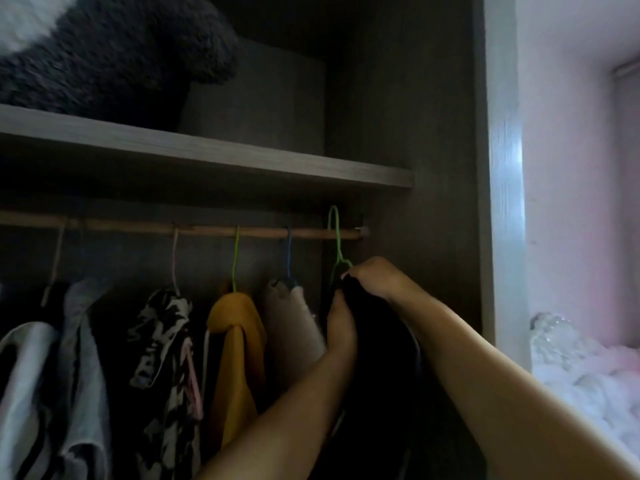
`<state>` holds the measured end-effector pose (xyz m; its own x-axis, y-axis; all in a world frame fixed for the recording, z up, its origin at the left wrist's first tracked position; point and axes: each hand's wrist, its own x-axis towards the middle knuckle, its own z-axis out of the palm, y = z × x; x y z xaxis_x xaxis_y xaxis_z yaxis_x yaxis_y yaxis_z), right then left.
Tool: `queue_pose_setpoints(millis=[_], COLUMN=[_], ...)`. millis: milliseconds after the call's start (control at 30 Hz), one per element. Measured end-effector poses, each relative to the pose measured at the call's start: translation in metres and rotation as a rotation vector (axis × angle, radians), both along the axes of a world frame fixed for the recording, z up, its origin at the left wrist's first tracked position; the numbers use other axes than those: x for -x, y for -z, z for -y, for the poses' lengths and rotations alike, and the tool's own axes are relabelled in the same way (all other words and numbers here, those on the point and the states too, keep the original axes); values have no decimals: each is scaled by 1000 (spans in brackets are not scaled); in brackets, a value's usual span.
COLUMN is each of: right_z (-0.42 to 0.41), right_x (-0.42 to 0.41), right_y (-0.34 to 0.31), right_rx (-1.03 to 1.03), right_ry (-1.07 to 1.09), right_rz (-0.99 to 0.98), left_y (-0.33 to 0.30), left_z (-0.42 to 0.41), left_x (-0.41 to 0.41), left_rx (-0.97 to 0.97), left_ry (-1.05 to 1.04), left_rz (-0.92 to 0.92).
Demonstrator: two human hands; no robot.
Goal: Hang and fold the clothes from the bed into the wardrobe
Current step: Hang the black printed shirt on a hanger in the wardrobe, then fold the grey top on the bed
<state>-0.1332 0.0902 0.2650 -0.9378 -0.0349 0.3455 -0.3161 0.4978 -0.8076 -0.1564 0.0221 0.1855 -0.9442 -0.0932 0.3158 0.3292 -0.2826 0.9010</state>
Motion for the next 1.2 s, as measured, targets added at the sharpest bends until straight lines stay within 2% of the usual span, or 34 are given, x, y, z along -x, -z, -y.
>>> queue_pose_setpoints(millis=[33,133,333,500,667,767,833,933,1033,1200], right_z=[2,5,8,2,0,3,1,-8,-25,-73], right_x=[12,49,100,101,72,35,1,-57,-107,-158], right_y=[-6,-9,36,55,78,90,97,103,104,136], right_rx=[26,-28,-110,-129,-236,-237,-202,-141,-135,-74], right_ry=[16,49,101,194,294,335,275,146,130,248], right_rz=[-8,-41,32,-35,-202,-360,-480,-641,-815,-897], left_y=[-9,-25,-14,-12,-8,-2,6,23,32,59], left_z=[2,6,13,16,37,38,35,23,9,-29], left_x=[6,12,19,14,0,-14,-29,-61,-102,-150], left_rx=[-61,-47,-13,25,-21,-29,10,84,173,415], left_ry=[51,-30,178,227,131,55,-18,-89,-106,-83], left_rz=[53,89,115,63,19,-77,-179,-384,-632,-793])
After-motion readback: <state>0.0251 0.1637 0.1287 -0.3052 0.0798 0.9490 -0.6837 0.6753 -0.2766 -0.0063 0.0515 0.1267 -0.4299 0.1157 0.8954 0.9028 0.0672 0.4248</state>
